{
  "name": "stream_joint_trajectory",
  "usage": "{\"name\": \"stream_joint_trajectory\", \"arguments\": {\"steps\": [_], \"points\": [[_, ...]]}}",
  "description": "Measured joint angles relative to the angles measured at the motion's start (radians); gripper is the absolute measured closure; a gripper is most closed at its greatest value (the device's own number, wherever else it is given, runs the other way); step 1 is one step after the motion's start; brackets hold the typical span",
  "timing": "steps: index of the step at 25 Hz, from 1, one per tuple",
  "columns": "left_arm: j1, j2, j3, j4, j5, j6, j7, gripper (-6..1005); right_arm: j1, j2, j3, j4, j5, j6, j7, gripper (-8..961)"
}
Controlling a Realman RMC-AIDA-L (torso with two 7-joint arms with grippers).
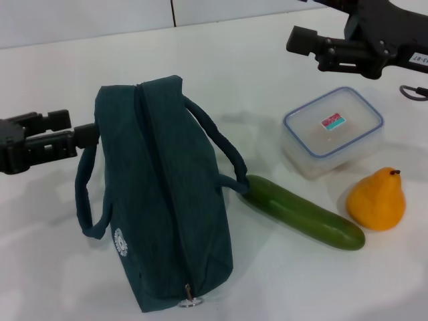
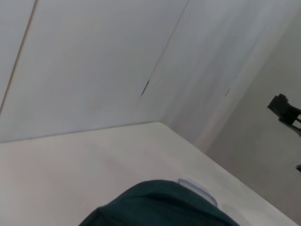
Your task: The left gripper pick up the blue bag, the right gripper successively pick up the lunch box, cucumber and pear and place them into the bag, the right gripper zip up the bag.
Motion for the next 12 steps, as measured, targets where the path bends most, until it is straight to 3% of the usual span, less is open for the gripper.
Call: {"name": "stream_joint_trajectory", "arguments": {"steps": [12], "points": [[-0.023,0.003,0.061,-0.027,0.030,-0.001,-0.099,169,-0.012,0.009,0.000,0.000,0.014,-0.001,0.001,85]]}}
